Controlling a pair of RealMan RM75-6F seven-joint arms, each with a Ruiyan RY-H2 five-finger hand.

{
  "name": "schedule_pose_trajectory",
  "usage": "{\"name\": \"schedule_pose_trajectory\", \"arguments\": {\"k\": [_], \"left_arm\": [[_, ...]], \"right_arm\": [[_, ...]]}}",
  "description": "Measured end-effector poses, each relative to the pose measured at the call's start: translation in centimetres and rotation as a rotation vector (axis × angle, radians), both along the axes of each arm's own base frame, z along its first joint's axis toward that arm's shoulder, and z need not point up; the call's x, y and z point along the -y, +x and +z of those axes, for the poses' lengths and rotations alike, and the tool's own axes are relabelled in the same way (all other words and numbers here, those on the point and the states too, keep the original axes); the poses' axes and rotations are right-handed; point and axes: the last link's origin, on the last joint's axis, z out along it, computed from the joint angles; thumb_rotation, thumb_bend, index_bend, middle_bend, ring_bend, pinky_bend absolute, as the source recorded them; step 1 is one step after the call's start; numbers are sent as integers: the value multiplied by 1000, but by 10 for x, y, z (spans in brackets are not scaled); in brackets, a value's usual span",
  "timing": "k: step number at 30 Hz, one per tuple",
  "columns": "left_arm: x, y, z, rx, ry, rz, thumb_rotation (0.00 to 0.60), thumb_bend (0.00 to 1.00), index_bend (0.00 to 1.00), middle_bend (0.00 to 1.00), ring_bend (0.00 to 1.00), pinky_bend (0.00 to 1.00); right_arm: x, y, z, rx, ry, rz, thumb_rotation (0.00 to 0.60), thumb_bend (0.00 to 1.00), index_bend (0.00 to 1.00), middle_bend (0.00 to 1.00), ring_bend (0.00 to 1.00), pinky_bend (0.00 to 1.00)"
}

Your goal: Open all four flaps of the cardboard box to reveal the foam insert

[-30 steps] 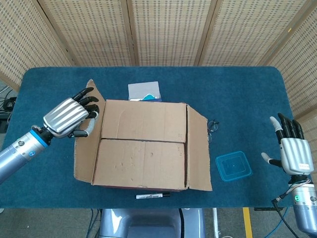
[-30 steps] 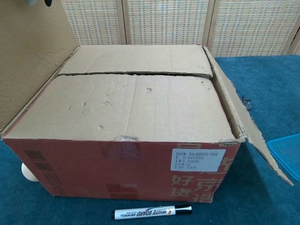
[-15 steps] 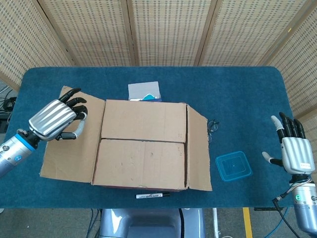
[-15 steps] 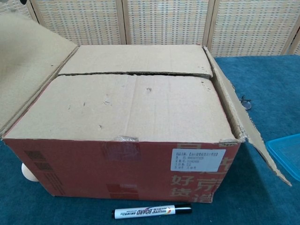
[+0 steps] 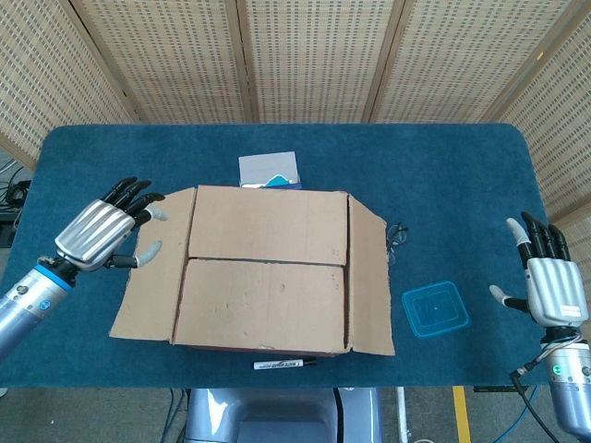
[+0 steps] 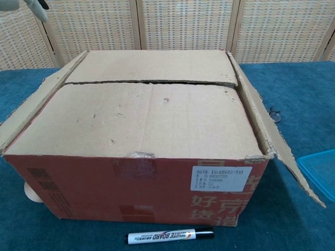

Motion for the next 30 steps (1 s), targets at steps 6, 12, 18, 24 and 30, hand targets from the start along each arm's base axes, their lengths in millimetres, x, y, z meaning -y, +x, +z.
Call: {"name": "schedule_pose_trajectory", "arguments": {"k": [6,12,18,24,30], "left_arm": [[-5,-1,-23,1,8,15,62,308,0,0,0,0],[-14,11,-46,-5,-14,5,435,305,0,0,0,0],[-19,23,-58,-8,-27,-20,520,304,0,0,0,0],[-21,33,-71,7,-41,-26,524,247,0,0,0,0],[-21,38,-85,31,-88,-1,524,219,0,0,0,0]], "right_arm": [[-1,-1,1,1,-4,1,600,182,0,0,0,0],[-1,-2,0,3,-1,-2,600,182,0,0,0,0],[-1,-3,-1,4,-1,-4,600,182,0,0,0,0],[-1,-5,0,8,-7,-8,600,182,0,0,0,0],[-2,-7,1,10,-10,-14,600,182,0,0,0,0]]}}
